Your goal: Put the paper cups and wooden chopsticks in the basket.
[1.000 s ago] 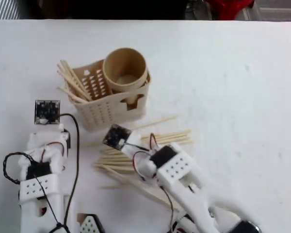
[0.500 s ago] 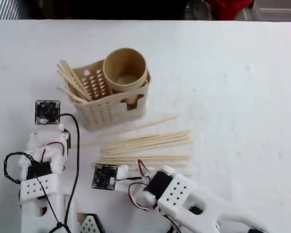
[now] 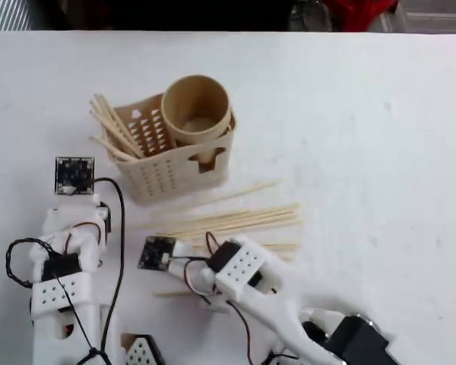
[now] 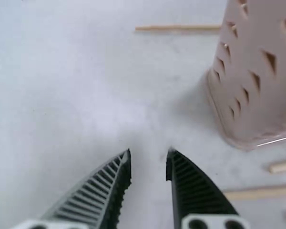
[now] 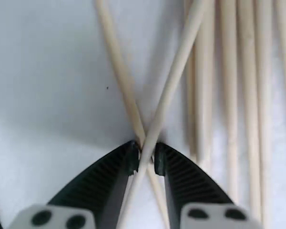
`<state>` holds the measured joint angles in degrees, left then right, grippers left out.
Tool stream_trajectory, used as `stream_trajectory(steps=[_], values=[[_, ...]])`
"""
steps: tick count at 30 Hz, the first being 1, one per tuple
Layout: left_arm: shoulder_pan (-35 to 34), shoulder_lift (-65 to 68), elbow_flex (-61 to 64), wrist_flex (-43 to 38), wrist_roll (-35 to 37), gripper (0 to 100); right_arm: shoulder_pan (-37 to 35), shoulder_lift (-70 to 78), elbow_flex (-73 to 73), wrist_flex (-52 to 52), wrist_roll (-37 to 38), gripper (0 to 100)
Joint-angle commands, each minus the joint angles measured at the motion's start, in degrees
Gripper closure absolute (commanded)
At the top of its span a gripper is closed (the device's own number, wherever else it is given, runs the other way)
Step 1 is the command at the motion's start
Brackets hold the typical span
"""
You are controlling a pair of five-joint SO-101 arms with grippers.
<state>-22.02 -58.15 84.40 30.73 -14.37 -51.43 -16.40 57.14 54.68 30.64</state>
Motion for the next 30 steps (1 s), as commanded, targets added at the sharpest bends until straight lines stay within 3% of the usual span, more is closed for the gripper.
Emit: stream_trajectory(steps=[1,5,12,20,26,30], values=[[0.5,0.4,-0.4,-1.2,-0.7,86,4.2,0.7,-6.2,1.3,3.4,89.0],[0.5,0.4,-0.4,-1.2,-0.7,86,5.9,2.7,-10.7,3.0,5.8,98.8],[0.5,0.4,-0.4,-1.4,-0.7,86,6.4,1.7,-11.8,3.2,5.8,98.1],[0.5,0.4,-0.4,-1.4,-0.7,86,6.4,-16.1,-13.3,12.4,5.8,98.1],[0.5,0.4,-0.4,-1.4,-0.7,86,6.4,-32.0,-28.2,23.3,2.7,98.1],[0.5,0.4,-0.4,-1.5,-0.7,86,6.2,-35.0,-41.1,20.7,-3.3,98.1]])
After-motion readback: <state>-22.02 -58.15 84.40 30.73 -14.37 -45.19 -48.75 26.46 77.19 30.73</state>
